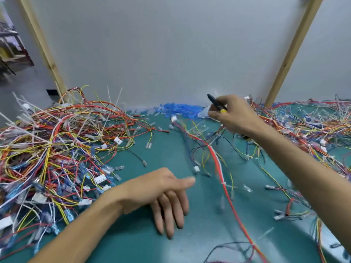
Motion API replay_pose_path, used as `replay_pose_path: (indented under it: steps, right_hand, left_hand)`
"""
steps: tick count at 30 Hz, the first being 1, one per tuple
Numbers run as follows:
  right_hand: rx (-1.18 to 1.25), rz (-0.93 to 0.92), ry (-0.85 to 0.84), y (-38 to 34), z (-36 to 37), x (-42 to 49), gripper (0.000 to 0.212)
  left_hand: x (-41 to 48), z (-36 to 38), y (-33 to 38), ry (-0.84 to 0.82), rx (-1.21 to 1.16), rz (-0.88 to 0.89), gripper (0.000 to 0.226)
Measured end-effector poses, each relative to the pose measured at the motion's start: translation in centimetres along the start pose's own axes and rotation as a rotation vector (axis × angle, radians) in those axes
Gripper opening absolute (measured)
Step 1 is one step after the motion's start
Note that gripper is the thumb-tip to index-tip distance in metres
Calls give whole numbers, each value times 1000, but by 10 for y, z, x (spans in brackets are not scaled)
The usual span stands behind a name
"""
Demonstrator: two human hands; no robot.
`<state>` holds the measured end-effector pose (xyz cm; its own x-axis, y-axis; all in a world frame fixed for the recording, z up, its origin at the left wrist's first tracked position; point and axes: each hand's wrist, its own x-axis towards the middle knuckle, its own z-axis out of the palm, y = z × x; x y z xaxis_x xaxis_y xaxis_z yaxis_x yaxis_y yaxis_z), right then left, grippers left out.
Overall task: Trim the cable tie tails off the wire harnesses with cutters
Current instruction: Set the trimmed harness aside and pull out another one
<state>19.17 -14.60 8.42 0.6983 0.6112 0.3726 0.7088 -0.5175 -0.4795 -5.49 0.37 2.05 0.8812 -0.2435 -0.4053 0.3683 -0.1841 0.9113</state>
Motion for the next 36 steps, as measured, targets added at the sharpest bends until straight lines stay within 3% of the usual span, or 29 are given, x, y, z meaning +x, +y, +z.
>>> replay_pose_path:
  steps: [3, 5, 6, 8, 10, 14, 17, 20, 22, 25, 29, 31, 32, 35, 36]
  right_hand:
    - [-276, -59, -113, 20, -23, -5, 11]
    - [-495, -73, -225, 31, -31, -10, 13]
    - [-583, -52, -279, 35, -32, -13, 15]
    - [-648, -23, -350, 42, -31, -20, 19]
    - [-542, -66, -378, 46, -33, -23, 21]
    - [-115, -76, -610, 27, -55, -27, 28]
    - [-183, -98, -694, 21, -68, -29, 37]
    - [-321, -62, -351, 31, -78, -18, 30]
    - [-347, -1, -131, 44, -85, -12, 25]
    - [-228, 74, 13, 58, -92, -6, 16]
    - [-7, 228, 562, 66, -88, 10, 20]
    - [2, 309, 673, 64, -79, 12, 30]
    - [-57, 338, 604, 66, -71, 11, 36]
    - [-476, 378, 22, 63, -46, 2, 31]
    - [-573, 353, -64, 59, -38, -2, 27]
  left_hand:
    - [13, -5, -7, 460, 103, 95, 48]
    - [21, -1, -11, 733, 358, 238, 23]
    - [22, 3, -12, 789, 517, 303, 25]
    - [27, 11, -17, 729, 763, 410, 57]
    - [33, 19, -19, 606, 826, 503, 77]
    - [43, 26, -22, 526, 901, 519, 86]
    - [44, 23, -24, 535, 1078, 457, 81]
    - [42, 22, -23, 565, 1273, 398, 58]
    - [39, 22, -21, 580, 1264, 377, 48]
    - [35, 20, -19, 610, 1253, 368, 36]
    - [34, 15, -22, 681, 1230, 339, 30]
    - [35, 14, -23, 684, 1223, 342, 31]
    - [35, 14, -24, 682, 1223, 348, 32]
    - [34, 14, -26, 674, 1214, 361, 31]
    - [34, 14, -27, 668, 1207, 368, 31]
